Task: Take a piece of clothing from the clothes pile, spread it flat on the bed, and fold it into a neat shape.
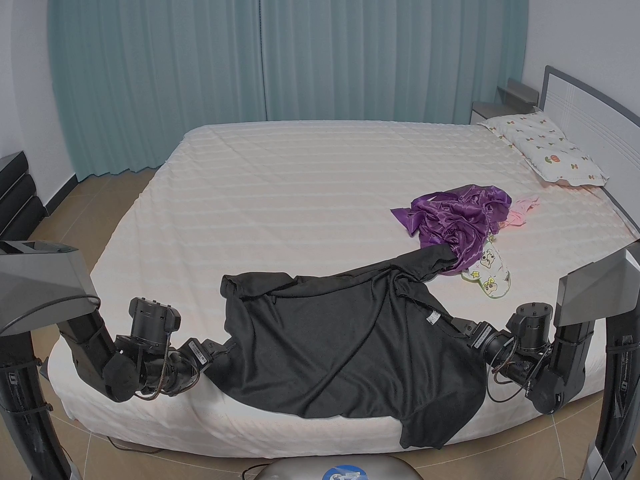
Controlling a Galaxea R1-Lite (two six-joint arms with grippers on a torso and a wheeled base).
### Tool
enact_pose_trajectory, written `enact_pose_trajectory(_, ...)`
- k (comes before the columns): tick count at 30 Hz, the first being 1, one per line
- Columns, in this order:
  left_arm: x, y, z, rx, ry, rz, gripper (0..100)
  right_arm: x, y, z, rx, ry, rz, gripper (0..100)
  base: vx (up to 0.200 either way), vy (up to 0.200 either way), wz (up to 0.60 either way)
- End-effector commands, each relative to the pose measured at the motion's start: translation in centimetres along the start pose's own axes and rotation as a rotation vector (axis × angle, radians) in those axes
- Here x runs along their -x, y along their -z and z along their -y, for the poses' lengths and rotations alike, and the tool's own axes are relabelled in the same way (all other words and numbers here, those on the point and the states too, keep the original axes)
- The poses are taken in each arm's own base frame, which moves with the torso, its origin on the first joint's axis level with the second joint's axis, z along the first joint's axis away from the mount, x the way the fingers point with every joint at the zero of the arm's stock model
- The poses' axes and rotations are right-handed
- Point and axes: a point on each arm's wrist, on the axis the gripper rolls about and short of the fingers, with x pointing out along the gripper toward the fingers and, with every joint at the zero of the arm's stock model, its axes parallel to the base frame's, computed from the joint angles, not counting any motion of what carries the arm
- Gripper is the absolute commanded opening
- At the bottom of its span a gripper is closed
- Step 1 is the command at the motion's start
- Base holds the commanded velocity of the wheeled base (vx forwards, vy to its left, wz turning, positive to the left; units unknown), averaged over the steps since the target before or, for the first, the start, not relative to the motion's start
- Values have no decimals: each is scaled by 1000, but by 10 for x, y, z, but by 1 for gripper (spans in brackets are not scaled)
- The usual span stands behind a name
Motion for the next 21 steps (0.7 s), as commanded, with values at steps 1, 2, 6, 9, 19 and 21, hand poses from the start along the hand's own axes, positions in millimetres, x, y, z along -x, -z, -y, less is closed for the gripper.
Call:
enact_pose_trajectory(1, -10, 0, 0, -3, -10, 2, 100, 0, -1, -2, 1, -12, 9, 100, 0, 0, 0)
enact_pose_trajectory(2, -12, -1, 1, -3, -10, 4, 100, -1, -1, -2, 1, -13, 11, 100, 0, 0, 0)
enact_pose_trajectory(6, -18, 3, 5, -15, -10, -3, 100, -1, 0, -2, 2, -14, 10, 100, 0, 0, 0)
enact_pose_trajectory(9, -23, 3, 7, -22, -19, 8, 100, -1, 0, -2, 5, -14, 7, 100, 0, 0, 0)
enact_pose_trajectory(19, -30, 13, 4, -104, -54, -5, 0, 1, 1, -1, 10, -19, -5, 100, 0, 0, 0)
enact_pose_trajectory(21, -29, 15, 3, -109, -67, -3, 0, 2, 0, 0, 10, -18, -7, 100, 0, 0, 0)
